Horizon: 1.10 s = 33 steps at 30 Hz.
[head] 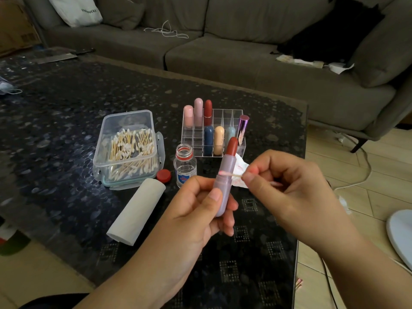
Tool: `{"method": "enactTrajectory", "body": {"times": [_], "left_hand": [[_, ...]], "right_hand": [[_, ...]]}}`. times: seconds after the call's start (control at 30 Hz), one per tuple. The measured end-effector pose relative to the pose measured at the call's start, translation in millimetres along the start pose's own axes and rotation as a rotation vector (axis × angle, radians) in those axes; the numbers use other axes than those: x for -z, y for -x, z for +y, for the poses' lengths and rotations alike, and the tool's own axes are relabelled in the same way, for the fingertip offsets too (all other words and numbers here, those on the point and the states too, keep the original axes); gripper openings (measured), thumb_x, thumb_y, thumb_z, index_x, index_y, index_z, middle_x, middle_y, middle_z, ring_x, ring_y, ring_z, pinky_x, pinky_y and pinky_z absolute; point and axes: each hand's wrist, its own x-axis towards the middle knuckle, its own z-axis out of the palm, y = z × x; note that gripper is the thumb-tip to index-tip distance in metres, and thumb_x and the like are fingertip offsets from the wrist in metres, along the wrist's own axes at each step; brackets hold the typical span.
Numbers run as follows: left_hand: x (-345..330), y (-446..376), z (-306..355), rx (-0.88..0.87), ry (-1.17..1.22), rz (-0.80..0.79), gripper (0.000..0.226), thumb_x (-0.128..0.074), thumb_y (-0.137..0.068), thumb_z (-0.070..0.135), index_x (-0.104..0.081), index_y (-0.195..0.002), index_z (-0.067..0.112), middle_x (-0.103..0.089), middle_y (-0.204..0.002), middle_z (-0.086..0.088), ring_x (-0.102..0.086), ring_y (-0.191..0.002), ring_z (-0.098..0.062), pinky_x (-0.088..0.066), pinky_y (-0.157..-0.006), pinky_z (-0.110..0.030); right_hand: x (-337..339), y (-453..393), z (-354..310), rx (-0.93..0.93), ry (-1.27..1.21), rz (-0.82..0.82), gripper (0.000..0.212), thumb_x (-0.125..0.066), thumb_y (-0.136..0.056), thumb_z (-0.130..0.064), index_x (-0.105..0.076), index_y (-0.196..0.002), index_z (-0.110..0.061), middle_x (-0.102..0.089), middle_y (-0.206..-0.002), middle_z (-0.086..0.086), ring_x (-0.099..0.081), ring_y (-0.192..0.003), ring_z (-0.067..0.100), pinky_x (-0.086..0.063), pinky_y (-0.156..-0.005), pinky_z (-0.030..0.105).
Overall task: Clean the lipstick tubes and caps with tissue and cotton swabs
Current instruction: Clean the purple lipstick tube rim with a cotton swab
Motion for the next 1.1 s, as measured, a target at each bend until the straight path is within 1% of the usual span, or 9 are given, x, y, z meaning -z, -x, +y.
{"method": "enactTrajectory", "body": {"times": [0.1,0.27,0.37,0.47,0.6,0.73,0.87,1.0,1.1], "left_hand": [[0,-1,0,-0.002,0.003,-0.002,0.019,-0.054,-0.078,0.023,-0.062,-0.089,0.009,-0.062,-0.072,-0.005,-0.053,-0.060,-0.015,-0.048,-0.056,-0.024],[-1,-1,-2,-0.016,0.006,-0.001,0.021,-0.056,-0.077,0.023,-0.060,-0.092,0.008,-0.063,-0.072,-0.005,-0.054,-0.060,-0.014,-0.048,-0.057,-0.023],[0,-1,-4,-0.031,-0.022,0.015,0.019,-0.057,-0.076,0.023,-0.061,-0.090,0.010,-0.063,-0.072,-0.003,-0.054,-0.061,-0.014,-0.048,-0.058,-0.024],[0,-2,-6,-0.045,-0.043,0.032,0.027,-0.058,-0.073,0.021,-0.057,-0.097,0.008,-0.063,-0.070,0.002,-0.056,-0.062,-0.012,-0.048,-0.059,-0.023],[0,-4,-9,-0.023,-0.092,0.040,0.038,-0.061,-0.071,0.021,-0.060,-0.107,0.011,-0.063,-0.069,0.006,-0.058,-0.064,-0.008,-0.050,-0.064,-0.021],[1,-5,-12,-0.030,-0.172,0.032,0.027,-0.061,-0.072,0.027,-0.069,-0.096,0.018,-0.063,-0.065,0.005,-0.061,-0.064,-0.008,-0.050,-0.071,-0.029],[-1,-5,-10,-0.012,-0.072,-0.008,0.026,-0.057,-0.076,0.022,-0.060,-0.099,0.009,-0.061,-0.068,0.000,-0.057,-0.059,-0.012,-0.051,-0.058,-0.025],[-2,-4,-9,-0.003,0.000,-0.022,0.021,-0.054,-0.079,0.028,-0.065,-0.095,0.019,-0.047,-0.063,0.002,-0.044,-0.055,-0.008,-0.047,-0.058,-0.023],[0,-5,-7,0.036,0.110,-0.026,0.023,-0.050,-0.080,0.036,-0.070,-0.083,0.024,-0.050,-0.065,0.000,-0.045,-0.057,-0.011,-0.046,-0.058,-0.026]], "right_hand": [[0,1,-2,0.000,-0.015,-0.021,0.008,-0.061,-0.080,-0.023,-0.060,-0.073,-0.018,-0.042,-0.048,-0.004,-0.034,-0.043,0.002,-0.030,-0.045,0.009],[2,-1,-2,0.040,-0.034,0.098,0.016,-0.064,-0.085,-0.019,-0.060,-0.070,-0.019,-0.043,-0.051,-0.005,-0.035,-0.043,0.001,-0.029,-0.045,0.007],[0,2,-2,0.028,0.034,0.031,0.013,-0.065,-0.084,-0.021,-0.060,-0.072,-0.020,-0.043,-0.049,0.000,-0.036,-0.044,0.003,-0.031,-0.045,0.012],[-1,3,-3,0.014,0.051,-0.019,0.007,-0.062,-0.080,-0.023,-0.059,-0.074,-0.021,-0.045,-0.048,0.001,-0.036,-0.043,0.004,-0.032,-0.045,0.012],[0,2,-4,0.017,-0.026,0.053,0.012,-0.063,-0.082,-0.021,-0.060,-0.071,-0.017,-0.040,-0.049,0.001,-0.033,-0.044,0.003,-0.030,-0.044,0.012],[-2,0,-2,0.028,0.021,0.094,0.014,-0.063,-0.083,-0.021,-0.061,-0.069,-0.018,-0.042,-0.047,-0.008,-0.032,-0.043,0.002,-0.028,-0.044,0.011],[-3,2,-3,0.010,0.095,0.008,0.015,-0.064,-0.082,-0.024,-0.061,-0.068,-0.019,-0.046,-0.048,-0.001,-0.037,-0.044,0.005,-0.032,-0.044,0.015],[-2,3,-4,0.004,0.100,-0.007,0.017,-0.067,-0.086,-0.018,-0.063,-0.069,-0.020,-0.045,-0.049,0.001,-0.038,-0.045,0.007,-0.033,-0.045,0.015],[-2,2,-4,-0.016,0.078,-0.004,0.016,-0.066,-0.085,-0.017,-0.063,-0.069,-0.020,-0.044,-0.048,-0.005,-0.038,-0.045,0.007,-0.033,-0.046,0.015]]}}
